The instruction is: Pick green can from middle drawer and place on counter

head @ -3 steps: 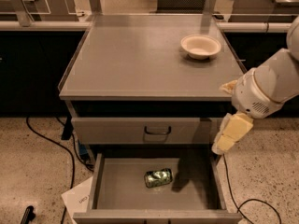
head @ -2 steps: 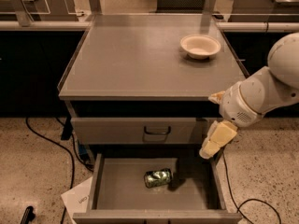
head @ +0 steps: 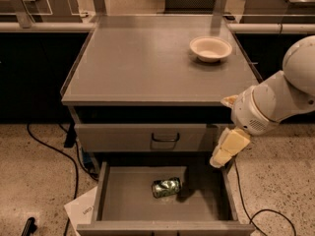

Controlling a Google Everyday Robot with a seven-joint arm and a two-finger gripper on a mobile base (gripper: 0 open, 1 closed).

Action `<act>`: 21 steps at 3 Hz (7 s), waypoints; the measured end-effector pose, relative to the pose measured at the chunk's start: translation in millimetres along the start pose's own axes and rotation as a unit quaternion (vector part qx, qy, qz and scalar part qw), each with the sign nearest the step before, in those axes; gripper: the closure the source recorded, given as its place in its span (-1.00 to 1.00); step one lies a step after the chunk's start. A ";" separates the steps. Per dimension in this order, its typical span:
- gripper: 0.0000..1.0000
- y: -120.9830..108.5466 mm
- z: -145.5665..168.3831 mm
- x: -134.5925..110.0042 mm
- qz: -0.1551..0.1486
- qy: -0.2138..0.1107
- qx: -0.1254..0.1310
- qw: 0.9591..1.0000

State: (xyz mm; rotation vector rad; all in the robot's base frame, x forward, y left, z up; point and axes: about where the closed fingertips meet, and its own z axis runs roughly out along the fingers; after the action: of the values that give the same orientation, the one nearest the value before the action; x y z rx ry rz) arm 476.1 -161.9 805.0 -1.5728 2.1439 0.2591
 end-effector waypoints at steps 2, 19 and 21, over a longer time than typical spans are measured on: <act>-1.00 24.5 84.0 38.8 0.052 -0.036 -0.024 0.998; -1.00 70.9 433.5 76.9 0.076 -0.081 -0.095 0.989; -0.62 75.1 442.3 77.4 0.071 -0.073 -0.107 0.989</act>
Offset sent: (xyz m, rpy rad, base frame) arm -0.0139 0.0178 -0.1550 0.1902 0.0980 -0.0913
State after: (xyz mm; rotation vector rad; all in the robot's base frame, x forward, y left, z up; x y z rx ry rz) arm 500.5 -20.0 373.1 -1.4626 2.1737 0.6519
